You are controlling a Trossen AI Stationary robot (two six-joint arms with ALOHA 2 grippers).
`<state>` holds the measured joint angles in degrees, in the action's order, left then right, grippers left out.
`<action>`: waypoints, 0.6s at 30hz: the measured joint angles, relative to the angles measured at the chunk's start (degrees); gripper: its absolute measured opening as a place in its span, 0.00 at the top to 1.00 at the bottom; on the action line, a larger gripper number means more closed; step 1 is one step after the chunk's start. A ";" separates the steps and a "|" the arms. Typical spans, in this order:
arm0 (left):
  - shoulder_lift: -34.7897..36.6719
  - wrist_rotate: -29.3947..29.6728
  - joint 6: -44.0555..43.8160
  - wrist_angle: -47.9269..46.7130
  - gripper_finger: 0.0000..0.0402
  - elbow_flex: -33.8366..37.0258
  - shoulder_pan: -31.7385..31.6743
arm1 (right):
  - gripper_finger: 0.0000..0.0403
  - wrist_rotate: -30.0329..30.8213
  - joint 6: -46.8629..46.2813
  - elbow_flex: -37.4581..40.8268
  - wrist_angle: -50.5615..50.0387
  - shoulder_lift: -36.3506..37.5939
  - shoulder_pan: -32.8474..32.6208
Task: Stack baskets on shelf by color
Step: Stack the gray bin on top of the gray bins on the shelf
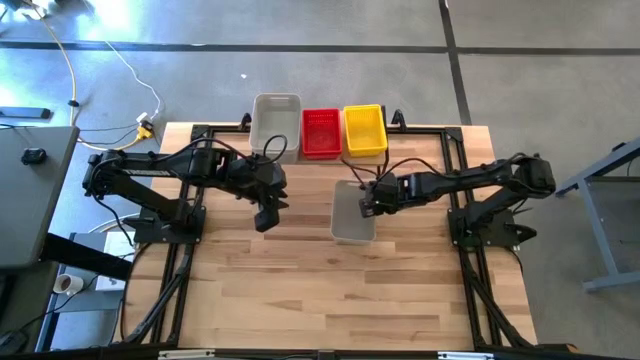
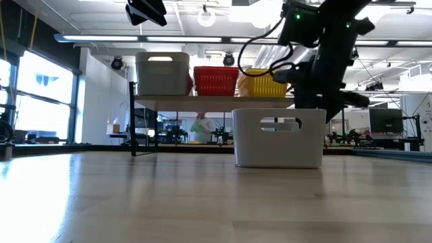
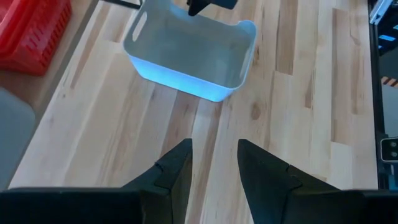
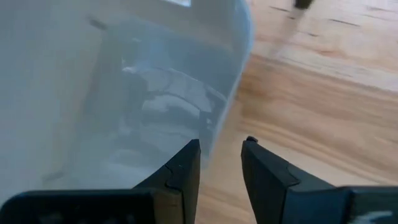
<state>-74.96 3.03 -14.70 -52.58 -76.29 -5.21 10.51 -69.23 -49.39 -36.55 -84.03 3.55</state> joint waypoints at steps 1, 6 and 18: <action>0.00 0.00 -0.06 0.00 0.70 0.00 0.00 | 0.74 -0.02 0.17 0.49 1.27 0.00 0.29; -0.02 0.00 -0.09 -0.01 0.70 0.00 0.00 | 0.74 -0.28 -0.13 2.80 6.71 0.00 0.73; -0.04 0.22 -0.09 -0.02 0.70 0.00 0.00 | 0.80 -4.04 -3.41 6.30 15.46 -4.33 1.32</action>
<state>-75.00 3.24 -14.79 -52.60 -76.29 -5.21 6.48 -72.64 -43.09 -21.09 -88.36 4.86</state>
